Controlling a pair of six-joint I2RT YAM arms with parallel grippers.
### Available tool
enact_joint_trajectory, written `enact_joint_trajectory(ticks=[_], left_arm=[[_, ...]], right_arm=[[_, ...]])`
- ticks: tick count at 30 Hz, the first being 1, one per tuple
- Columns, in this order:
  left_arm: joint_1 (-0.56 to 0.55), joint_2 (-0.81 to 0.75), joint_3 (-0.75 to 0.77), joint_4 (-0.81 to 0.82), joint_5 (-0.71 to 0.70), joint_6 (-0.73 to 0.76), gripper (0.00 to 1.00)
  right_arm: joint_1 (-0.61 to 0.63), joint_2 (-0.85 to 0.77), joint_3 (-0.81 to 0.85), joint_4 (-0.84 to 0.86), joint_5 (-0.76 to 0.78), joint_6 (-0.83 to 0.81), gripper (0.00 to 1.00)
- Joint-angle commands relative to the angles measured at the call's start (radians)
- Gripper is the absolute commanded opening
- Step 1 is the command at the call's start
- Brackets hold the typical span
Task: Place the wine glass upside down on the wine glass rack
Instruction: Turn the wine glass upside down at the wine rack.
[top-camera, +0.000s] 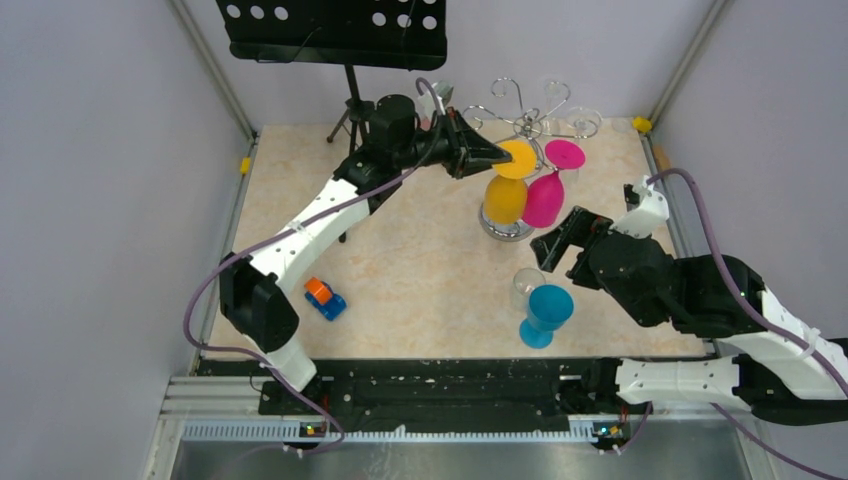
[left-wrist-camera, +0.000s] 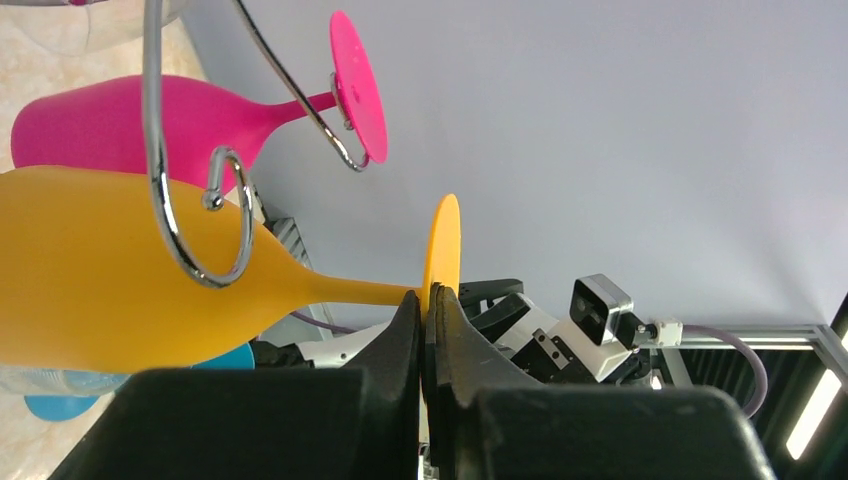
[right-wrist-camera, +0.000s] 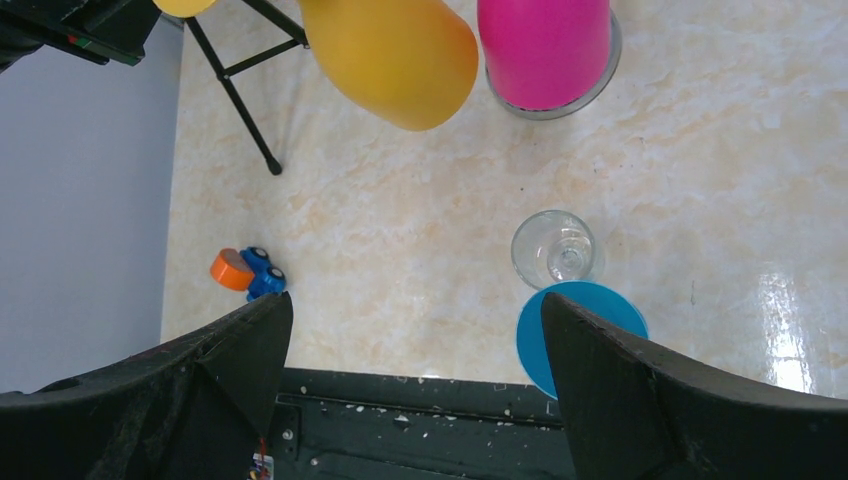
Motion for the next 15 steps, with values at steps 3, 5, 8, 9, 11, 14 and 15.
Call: enact_joint_trajectory(ticks=[3, 5, 8, 9, 11, 14, 15], left_arm=[[-0.004, 0.028, 0.079, 0.092, -0.018, -0.006, 0.00], [-0.004, 0.038, 0.091, 0.097, -0.018, -0.007, 0.00], [-0.003, 0.058, 0.107, 0.096, -0.022, -0.004, 0.00], [-0.002, 0.063, 0.112, 0.097, -0.026, -0.003, 0.00], [-0.002, 0.074, 0.120, 0.100, -0.034, -0.002, 0.00], [-0.002, 0.094, 0.138, 0.105, -0.041, 0.002, 0.00], [-0.003, 0.101, 0.144, 0.105, -0.040, 0.000, 0.00]], right_arm=[[-0.004, -0.010, 0.018, 0.010, 0.014, -0.005, 0.97], [-0.004, -0.010, 0.018, 0.012, 0.015, -0.006, 0.97], [-0.004, -0.008, 0.011, 0.015, 0.015, -0.010, 0.97], [-0.004, -0.006, 0.011, 0.016, 0.016, -0.010, 0.97], [-0.004, -0.007, 0.009, 0.018, 0.016, -0.014, 0.97], [-0.004, -0.011, 0.006, 0.037, 0.012, -0.030, 0.97], [-0.004, -0.012, 0.005, 0.042, 0.015, -0.033, 0.97]])
